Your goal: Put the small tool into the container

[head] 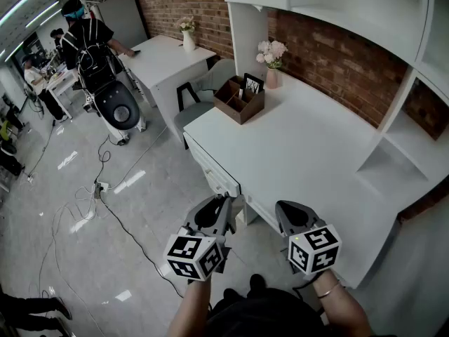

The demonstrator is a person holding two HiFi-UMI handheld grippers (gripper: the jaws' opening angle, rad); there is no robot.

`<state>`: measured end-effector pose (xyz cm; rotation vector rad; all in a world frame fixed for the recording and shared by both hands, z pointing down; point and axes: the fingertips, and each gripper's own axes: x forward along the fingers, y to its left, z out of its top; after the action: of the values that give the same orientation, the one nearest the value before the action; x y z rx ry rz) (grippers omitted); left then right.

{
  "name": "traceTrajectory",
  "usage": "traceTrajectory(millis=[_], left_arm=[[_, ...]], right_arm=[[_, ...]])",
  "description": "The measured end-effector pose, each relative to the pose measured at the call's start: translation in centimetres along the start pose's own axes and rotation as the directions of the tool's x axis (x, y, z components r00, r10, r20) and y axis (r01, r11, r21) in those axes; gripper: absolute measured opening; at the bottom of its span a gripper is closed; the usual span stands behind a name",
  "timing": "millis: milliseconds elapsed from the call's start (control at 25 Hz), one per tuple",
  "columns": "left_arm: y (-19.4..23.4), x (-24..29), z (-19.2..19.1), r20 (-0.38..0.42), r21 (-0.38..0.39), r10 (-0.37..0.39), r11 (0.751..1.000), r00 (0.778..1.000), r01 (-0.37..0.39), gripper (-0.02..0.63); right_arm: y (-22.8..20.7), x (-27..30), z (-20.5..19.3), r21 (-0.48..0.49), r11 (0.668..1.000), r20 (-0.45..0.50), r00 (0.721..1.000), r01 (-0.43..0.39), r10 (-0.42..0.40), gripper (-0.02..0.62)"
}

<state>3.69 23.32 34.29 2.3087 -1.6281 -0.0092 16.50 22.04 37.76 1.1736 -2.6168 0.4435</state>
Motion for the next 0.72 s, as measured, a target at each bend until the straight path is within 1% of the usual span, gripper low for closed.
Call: traceTrajectory(millis=[280,720], left_arm=[[0.6,1.1,0.1,0.001,0.001,-0.002,1.000,1.000,0.002,0.066],[1.6,1.9,-0.3,-0.010,0.000,0.040,0.999,0.999,-0.040,0.066]], right_arm=[[-0.6,1.1,-0.2,-0.010,1.000,-0.011,1.000,0.005,-0.006,0.003],[-1.8,2.3,-0.3,0.003,1.000,-0.015,1.000,0.010,-0.010,0.003]])
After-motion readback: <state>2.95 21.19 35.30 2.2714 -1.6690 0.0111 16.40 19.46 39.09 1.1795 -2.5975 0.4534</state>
